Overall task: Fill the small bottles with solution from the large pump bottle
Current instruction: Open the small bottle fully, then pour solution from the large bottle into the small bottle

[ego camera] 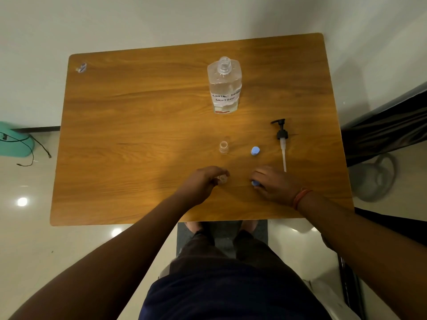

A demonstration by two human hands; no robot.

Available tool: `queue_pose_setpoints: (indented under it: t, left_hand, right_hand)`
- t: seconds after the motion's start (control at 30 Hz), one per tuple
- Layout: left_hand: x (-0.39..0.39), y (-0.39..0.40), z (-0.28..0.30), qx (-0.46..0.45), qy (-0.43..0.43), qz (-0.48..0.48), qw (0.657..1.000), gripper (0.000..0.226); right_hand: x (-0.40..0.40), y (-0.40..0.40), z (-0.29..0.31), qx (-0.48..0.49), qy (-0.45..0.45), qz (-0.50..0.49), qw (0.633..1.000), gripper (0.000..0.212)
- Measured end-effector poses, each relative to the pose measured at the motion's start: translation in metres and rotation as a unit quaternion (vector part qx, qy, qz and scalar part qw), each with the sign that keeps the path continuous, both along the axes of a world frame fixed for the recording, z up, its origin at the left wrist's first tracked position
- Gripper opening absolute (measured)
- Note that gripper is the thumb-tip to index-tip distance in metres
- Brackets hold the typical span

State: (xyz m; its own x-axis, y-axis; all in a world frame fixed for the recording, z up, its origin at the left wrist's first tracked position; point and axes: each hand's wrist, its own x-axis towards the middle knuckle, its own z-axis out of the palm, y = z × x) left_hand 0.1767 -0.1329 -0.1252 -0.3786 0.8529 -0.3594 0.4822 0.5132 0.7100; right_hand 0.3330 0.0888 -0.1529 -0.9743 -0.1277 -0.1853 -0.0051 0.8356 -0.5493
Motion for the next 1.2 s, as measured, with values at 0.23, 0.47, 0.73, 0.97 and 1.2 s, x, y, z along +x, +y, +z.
queue_pose_setpoints:
  t: [0.23,0.47,0.73,0.97,1.2]
  left_hand:
    - [-0.001,-0.003,-0.003,0.000,0.005,-0.013,1.000,0.042]
    - [0.002,-0.005,-0.002,-0.003,-0.016,-0.009,1.000,0.045]
    - [0.005,-0.008,-0.004,-0.032,-0.047,0.001,0.998,0.058]
    - [-0.013,-0.019,0.005,-0.039,-0.077,0.081,0.993,0.068]
    - [-0.045,-0.006,0.002,-0.016,-0.030,0.136,0.990,0.056]
  right_hand:
    - [-0.002,0.000,0.001,0.011,0.012,0.005,1.000,0.012]
    - [0.000,0.000,0.003,0.021,0.021,0.018,0.999,0.011]
    - [0.005,0.001,0.005,0.031,-0.016,0.016,0.999,0.027]
    - [0.002,0.016,0.023,0.064,0.022,-0.065,0.996,0.054]
    - [-0.062,0.046,0.057,0.001,0.067,-0.192,0.979,0.044]
